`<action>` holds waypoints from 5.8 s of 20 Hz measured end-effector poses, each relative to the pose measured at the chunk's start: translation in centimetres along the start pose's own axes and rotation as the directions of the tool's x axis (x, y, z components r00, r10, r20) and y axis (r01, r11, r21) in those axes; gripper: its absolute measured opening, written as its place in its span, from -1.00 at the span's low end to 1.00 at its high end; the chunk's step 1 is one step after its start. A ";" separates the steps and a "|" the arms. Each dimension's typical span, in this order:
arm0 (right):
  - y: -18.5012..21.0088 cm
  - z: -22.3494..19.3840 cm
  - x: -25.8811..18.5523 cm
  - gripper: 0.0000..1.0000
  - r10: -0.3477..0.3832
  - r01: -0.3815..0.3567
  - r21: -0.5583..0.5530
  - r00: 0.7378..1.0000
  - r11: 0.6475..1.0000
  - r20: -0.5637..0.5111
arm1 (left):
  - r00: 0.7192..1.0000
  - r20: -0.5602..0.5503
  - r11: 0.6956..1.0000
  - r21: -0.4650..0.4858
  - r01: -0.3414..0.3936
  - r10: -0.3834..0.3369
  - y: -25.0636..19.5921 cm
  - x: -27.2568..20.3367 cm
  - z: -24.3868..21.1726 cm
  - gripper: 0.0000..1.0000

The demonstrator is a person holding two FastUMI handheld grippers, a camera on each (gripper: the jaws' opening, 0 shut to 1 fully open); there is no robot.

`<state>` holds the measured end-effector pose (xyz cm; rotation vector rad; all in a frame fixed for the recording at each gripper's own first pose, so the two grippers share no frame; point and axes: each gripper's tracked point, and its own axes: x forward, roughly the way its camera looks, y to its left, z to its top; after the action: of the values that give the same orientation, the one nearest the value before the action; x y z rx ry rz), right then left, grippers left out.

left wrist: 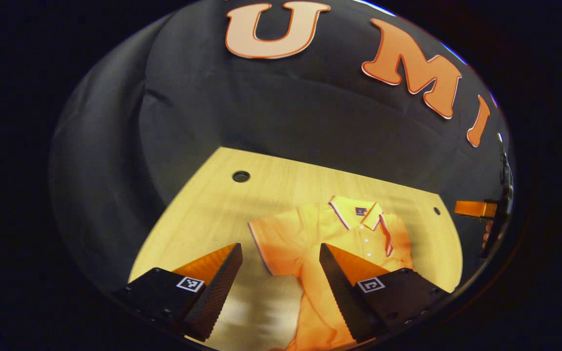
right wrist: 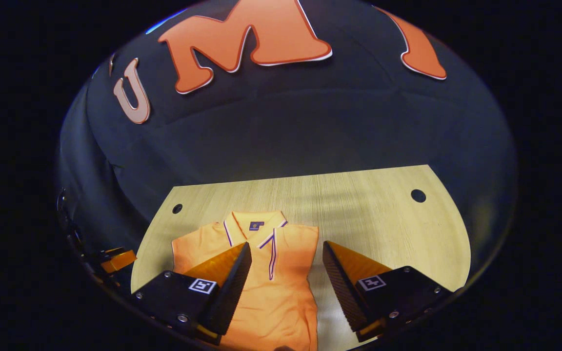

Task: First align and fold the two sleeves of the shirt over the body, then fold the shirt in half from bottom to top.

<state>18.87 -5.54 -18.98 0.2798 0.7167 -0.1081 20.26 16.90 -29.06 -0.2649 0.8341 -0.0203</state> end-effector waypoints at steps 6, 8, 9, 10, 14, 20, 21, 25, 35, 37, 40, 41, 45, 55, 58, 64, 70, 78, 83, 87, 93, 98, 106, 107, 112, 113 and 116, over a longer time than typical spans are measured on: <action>-1.6 -2.0 -4.8 0.87 -0.102 0.103 -0.018 0.994 0.995 0.050 | 0.982 -0.177 0.996 0.069 -0.054 0.065 2.5 6.9 -0.8 0.96; -2.0 -3.3 -5.9 0.87 -0.145 0.146 -0.014 0.988 0.989 0.057 | 0.971 -0.232 0.998 0.048 -0.048 0.058 2.5 8.7 -0.9 0.95; -2.0 -3.7 -6.6 0.87 -0.162 0.163 -0.008 0.985 0.987 0.060 | 0.964 -0.261 0.998 0.036 -0.042 0.050 2.4 9.5 -1.2 0.94; -1.9 -3.9 -7.3 0.87 -0.173 0.173 -0.001 0.982 0.985 0.071 | 0.959 -0.278 0.999 0.030 -0.042 0.048 2.6 10.4 -1.3 0.91; -2.1 -5.4 -9.8 0.87 -0.224 0.225 0.004 0.968 0.974 0.116 | 0.912 -0.403 0.997 0.023 -0.074 0.077 3.4 13.6 -3.5 0.91; -2.7 -10.0 -13.2 0.88 -0.299 0.295 0.069 0.952 0.953 0.067 | 0.852 -0.508 0.992 0.053 -0.118 0.128 4.8 16.3 -5.6 0.91; -3.0 -10.8 -13.6 0.88 -0.314 0.310 0.070 0.948 0.948 0.053 | 0.845 -0.515 0.989 0.074 -0.126 0.146 5.1 16.6 -5.7 0.91; -3.2 -12.7 -15.3 0.88 -0.330 0.326 0.115 0.944 0.938 0.021 | 0.841 -0.511 0.983 0.140 -0.122 0.178 4.7 17.2 -5.3 0.39; -4.4 -14.5 -18.0 0.88 -0.384 0.378 0.158 0.923 0.912 0.011 | 0.913 -0.409 0.989 0.137 0.061 0.000 1.0 16.4 -2.4 -0.94; -4.5 -14.4 -18.0 0.88 -0.382 0.374 0.170 0.924 0.912 0.013 | 0.926 -0.378 0.981 0.174 0.086 -0.014 -0.5 15.8 -1.2 -0.94; -4.4 -14.1 -18.2 0.88 -0.374 0.365 0.176 0.927 0.914 0.020 | 0.938 -0.343 0.968 0.222 0.122 -0.039 -3.0 15.2 0.2 -0.94; -4.6 -14.1 -18.3 0.88 -0.376 0.367 0.173 0.926 0.914 0.022 | 0.940 -0.337 0.964 0.228 0.133 -0.050 -3.9 15.1 0.4 -0.94; -5.4 -14.4 -19.5 0.88 -0.398 0.388 0.181 0.917 0.904 0.020 | 0.930 -0.345 0.947 0.235 0.219 -0.130 -8.7 14.9 0.6 -0.87; -7.5 -14.7 -21.6 0.88 -0.438 0.418 0.225 0.898 0.880 0.043 | 0.898 -0.269 0.876 0.247 0.415 -0.349 -16.8 12.1 1.8 0.94; -8.2 -13.6 -21.7 0.88 -0.439 0.416 0.196 0.894 0.888 0.091 | 0.919 -0.166 0.880 0.272 0.390 -0.357 -16.9 9.7 3.2 0.98; -7.7 -9.0 -22.0 0.89 -0.352 0.339 0.097 0.904 0.936 0.243 | 0.942 0.030 0.910 0.269 0.315 -0.335 -15.9 1.5 5.5 0.96; -4.3 -5.4 -22.5 0.89 -0.194 0.223 -0.035 0.907 0.974 0.373 | 0.932 0.239 0.950 0.222 0.220 -0.272 -14.1 -8.3 6.6 0.96; 0.2 -4.0 -25.5 0.94 -0.029 0.142 -0.179 0.855 0.974 0.518 | 0.841 0.505 0.972 0.217 0.094 -0.194 -12.8 -21.7 5.8 0.94; 2.2 -4.5 -28.2 0.94 0.071 0.079 -0.228 0.809 0.970 0.584 | 0.698 0.688 0.964 0.266 0.008 -0.195 -13.7 -30.7 2.7 0.94; 2.7 -4.5 -29.9 0.92 0.106 0.048 -0.222 0.771 0.974 0.628 | 0.664 0.734 0.972 0.228 -0.046 -0.141 -13.6 -33.7 1.3 0.90; 1.6 -6.7 -30.2 0.92 0.093 0.083 -0.234 0.752 0.969 0.652 | 0.672 0.730 0.974 0.220 -0.055 -0.127 -12.9 -33.3 -2.8 0.94; -0.8 -13.5 -25.4 0.93 0.031 0.062 -0.183 0.884 0.981 0.467 | 0.814 0.571 0.956 0.283 -0.073 -0.107 -13.1 -28.4 -9.4 0.94; -1.8 -22.4 -21.1 0.93 -0.002 0.034 -0.151 0.978 0.988 0.209 | 0.938 0.344 0.961 0.271 -0.048 -0.050 -9.3 -22.0 -16.5 0.94; -1.9 -23.2 -20.4 0.93 -0.006 0.031 -0.140 0.985 0.990 0.174 | 0.951 0.305 0.962 0.270 -0.041 -0.045 -9.0 -21.4 -17.6 0.94; -3.1 -28.5 -19.4 0.94 -0.034 0.038 -0.126 0.999 0.991 0.029 | 0.996 0.093 0.960 0.278 -0.026 0.000 -6.5 -18.0 -23.3 0.95; -3.0 -29.1 -19.2 0.94 -0.033 0.033 -0.119 0.999 0.992 0.005 | 0.998 0.066 0.961 0.277 -0.022 0.004 -6.3 -17.5 -24.0 0.97; -3.2 -31.6 -18.6 0.94 -0.032 0.024 -0.103 0.996 0.994 -0.078 | 0.999 -0.025 0.962 0.273 -0.018 0.026 -5.5 -15.4 -25.9 0.96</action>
<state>-15.66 0.56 -30.13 0.1769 0.8024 -0.0874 -8.64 7.66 -33.13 0.0047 0.8515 -0.1178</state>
